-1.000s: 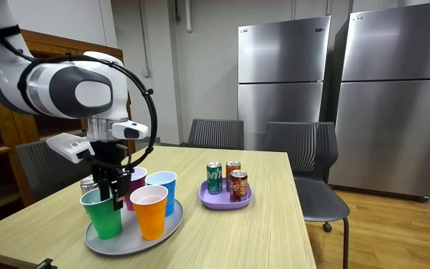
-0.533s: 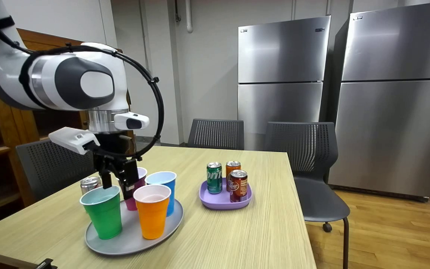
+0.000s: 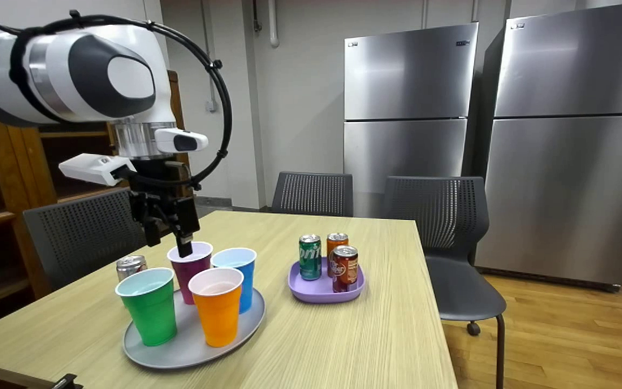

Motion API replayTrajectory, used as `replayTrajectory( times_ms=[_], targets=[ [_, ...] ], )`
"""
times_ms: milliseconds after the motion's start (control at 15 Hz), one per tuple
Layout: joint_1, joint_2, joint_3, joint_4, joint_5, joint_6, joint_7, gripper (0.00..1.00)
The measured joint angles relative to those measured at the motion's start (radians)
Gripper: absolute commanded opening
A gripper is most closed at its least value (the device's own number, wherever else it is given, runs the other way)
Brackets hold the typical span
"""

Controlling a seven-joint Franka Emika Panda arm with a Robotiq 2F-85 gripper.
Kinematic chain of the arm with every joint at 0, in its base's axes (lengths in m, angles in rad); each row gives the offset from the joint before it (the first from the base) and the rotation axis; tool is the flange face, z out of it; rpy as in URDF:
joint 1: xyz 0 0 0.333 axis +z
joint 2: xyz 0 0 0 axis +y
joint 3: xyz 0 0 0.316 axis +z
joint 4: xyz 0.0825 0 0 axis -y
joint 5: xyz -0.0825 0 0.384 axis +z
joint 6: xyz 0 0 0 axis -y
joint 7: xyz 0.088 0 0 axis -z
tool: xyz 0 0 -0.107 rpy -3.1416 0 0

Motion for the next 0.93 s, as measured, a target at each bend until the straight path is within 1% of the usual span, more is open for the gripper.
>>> replayTrajectory(
  times_ms=[400,667,933],
  targets=[
    [0.017,-0.099,0.071,0.000,0.010,-0.054,0.011,1.00],
    [0.050,-0.141,0.113,0.000,0.031,-0.077,0.015,1.00],
    [0.087,-0.151,0.148,0.000,0.060,-0.078,0.018,1.00]
  ],
)
